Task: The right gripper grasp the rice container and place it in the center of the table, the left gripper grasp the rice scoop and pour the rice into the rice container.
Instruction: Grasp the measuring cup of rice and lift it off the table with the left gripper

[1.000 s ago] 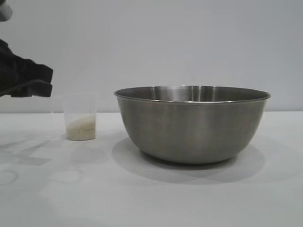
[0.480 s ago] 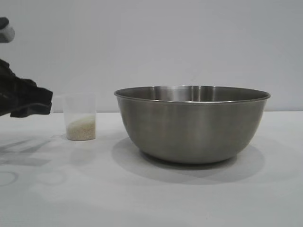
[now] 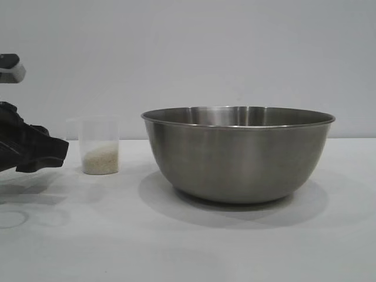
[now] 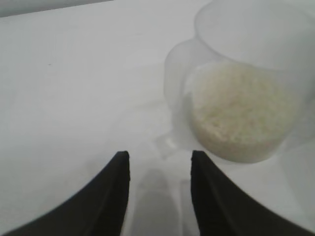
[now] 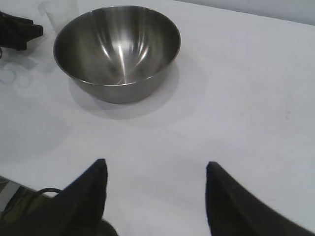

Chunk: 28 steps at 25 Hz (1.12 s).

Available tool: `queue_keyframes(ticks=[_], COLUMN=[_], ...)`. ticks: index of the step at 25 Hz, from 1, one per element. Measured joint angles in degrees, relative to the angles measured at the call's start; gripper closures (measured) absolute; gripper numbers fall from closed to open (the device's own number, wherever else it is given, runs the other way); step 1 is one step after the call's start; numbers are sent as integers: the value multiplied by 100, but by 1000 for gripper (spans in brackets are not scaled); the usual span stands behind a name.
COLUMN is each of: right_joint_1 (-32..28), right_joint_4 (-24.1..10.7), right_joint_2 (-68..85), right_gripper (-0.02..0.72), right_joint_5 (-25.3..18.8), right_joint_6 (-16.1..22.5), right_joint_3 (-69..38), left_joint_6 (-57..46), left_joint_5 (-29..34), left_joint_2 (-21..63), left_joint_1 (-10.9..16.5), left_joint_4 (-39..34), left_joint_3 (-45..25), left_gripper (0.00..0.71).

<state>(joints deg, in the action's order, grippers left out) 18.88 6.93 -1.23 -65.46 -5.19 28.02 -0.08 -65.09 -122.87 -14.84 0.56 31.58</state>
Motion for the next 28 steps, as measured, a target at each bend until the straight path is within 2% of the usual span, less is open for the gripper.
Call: queue_keyframes(ticks=[15,21,28], right_joint_1=[0,0,0], right_joint_4=[0,0,0], right_joint_2=[0,0,0], right_gripper=[329,329,329], right_joint_5=[0,0,0], right_joint_6=[23,41,68], right_joint_3=[0,0,0], left_joint_6=[0,0,8], left_joint_5=[37,25,39], left_joint_2=[-213,-233,-173], left_joint_1=[0,0,0], left_joint_4=[9,-85,-312], left_joint_3=[869,1077,1077], left_gripper=[455,710,710])
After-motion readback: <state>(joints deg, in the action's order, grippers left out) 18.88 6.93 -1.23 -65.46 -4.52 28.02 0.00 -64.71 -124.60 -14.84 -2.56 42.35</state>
